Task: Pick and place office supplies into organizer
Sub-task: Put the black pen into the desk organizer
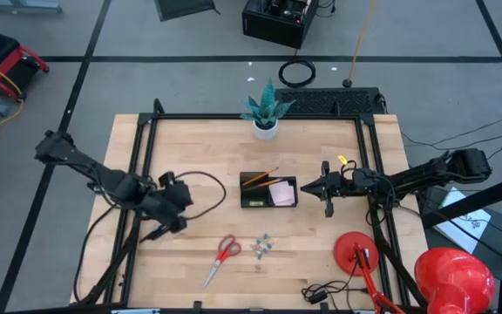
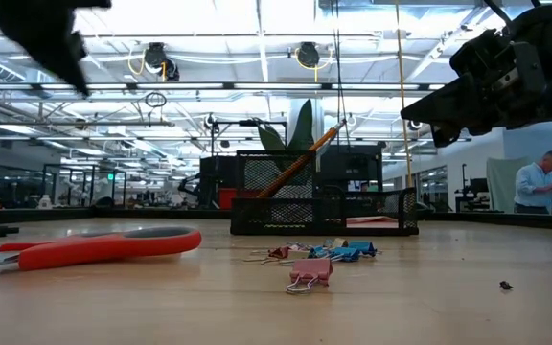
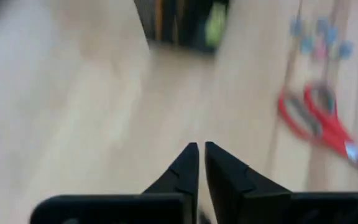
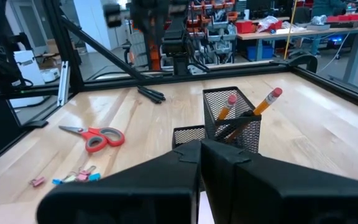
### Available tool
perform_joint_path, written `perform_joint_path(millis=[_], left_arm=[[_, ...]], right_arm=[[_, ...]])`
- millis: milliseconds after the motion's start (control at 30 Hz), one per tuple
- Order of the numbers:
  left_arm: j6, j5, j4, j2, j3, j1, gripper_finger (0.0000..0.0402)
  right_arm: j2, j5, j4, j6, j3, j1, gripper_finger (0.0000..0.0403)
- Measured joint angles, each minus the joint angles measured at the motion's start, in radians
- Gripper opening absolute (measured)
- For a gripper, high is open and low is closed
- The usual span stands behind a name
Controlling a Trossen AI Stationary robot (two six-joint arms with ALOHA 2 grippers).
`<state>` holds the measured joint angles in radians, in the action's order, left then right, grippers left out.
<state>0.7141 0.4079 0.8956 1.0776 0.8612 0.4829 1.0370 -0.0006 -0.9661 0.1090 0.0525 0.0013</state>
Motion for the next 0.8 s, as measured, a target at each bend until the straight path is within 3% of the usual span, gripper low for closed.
perform_joint_path(millis=[133,500,600,800], left_arm=[[0.099,-0.099,0.045,0.098,0.0,0.021,0.0041],[0.125,-0.182,0.072,0.339,0.0,0.042,0.0177],[0.115,-0.245,0.06,0.368,0.0,0.05,0.0187],[0.126,-0.259,0.06,0.389,0.0,0.079,0.0172]], right_arm=[[0.0,0.0,0.0,0.003,0.0,0.0,0.0004],[0.0,0.0,0.006,0.003,0.0,0.0,0.0004],[0.0,0.0,0.008,0.003,0.0,0.0,0.0004],[0.0,0.0,0.008,0.003,0.0,0.0,0.0004]])
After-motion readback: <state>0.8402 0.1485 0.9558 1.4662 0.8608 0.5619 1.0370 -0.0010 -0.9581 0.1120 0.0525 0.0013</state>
